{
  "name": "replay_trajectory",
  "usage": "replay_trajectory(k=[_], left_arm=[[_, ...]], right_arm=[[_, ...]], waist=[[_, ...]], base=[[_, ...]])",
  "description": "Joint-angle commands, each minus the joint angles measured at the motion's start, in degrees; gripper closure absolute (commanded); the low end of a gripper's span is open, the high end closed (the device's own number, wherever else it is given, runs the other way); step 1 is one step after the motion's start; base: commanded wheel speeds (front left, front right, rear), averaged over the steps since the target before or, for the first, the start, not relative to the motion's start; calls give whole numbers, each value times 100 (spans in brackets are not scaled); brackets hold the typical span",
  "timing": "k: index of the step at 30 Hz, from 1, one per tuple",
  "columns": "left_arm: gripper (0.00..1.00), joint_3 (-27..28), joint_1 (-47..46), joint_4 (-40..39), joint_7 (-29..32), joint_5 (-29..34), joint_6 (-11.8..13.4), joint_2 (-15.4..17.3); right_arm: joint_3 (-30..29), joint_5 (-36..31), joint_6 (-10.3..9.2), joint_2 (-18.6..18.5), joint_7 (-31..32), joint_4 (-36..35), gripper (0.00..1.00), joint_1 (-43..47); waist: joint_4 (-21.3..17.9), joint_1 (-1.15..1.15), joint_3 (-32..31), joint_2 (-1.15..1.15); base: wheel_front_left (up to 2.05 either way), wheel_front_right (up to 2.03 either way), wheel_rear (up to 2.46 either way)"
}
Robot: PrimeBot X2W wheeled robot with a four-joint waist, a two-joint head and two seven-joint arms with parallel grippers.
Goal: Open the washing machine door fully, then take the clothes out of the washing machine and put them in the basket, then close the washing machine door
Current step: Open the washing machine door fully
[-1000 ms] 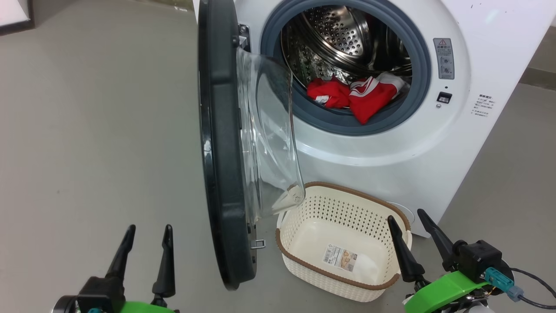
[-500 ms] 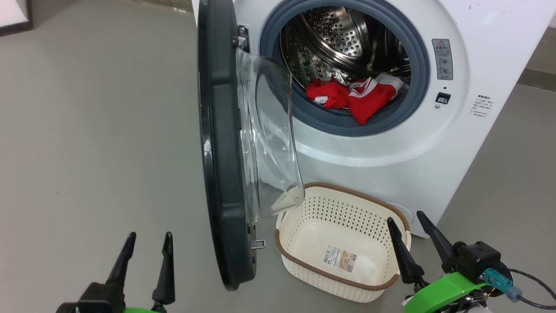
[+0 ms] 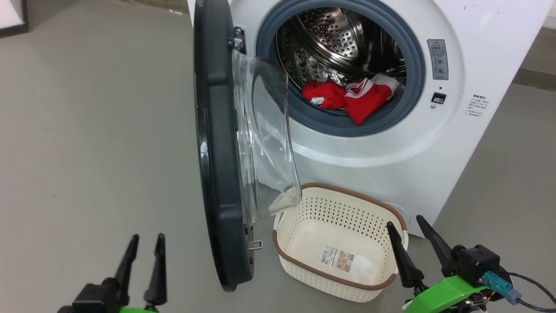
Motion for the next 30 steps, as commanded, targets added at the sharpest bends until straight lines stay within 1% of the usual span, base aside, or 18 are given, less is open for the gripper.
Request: replay_trajectory(k=[1,2,9,14,17,21,25,30], left_arm=[[91,185,-177,-176,-29,-36,-32,62],[100,186,-200,-187,-29,-49,-22,62],[100,183,-488,-666,-29,-124,187,62],[100,99,-777,-1212,-29,-210,265,62],[100,-22,-907,-1567,-29,-168,354,62],[100,-318,-1071,-2043,-29,-62,407,62],[100,-747,-1178,-2480,40,-95,399,62],[100,-1290,-1200,-2664,305,-196,381,62]], right_arm=[[127,42,29,-1,-37,-122,0,-106],[125,45,29,-1,-37,-116,0,-109],[115,56,29,-1,-37,-78,0,-115],[105,47,29,-1,-37,-61,0,-121],[121,55,29,-1,-37,-55,0,-127],[143,69,29,-1,-37,-51,0,-135],[175,70,29,-1,-37,-46,0,-120],[193,52,29,-1,-37,-37,0,-133]], waist=[[-3,0,6,0],[-4,0,11,0],[-6,0,22,0],[-15,0,15,0],[-38,0,6,0],[-75,0,8,0],[-115,0,18,0],[-177,0,68,0]], base=[[0,0,0],[0,0,0],[0,0,0],[0,0,0],[0,0,0],[0,0,0],[0,0,0],[0,0,0]])
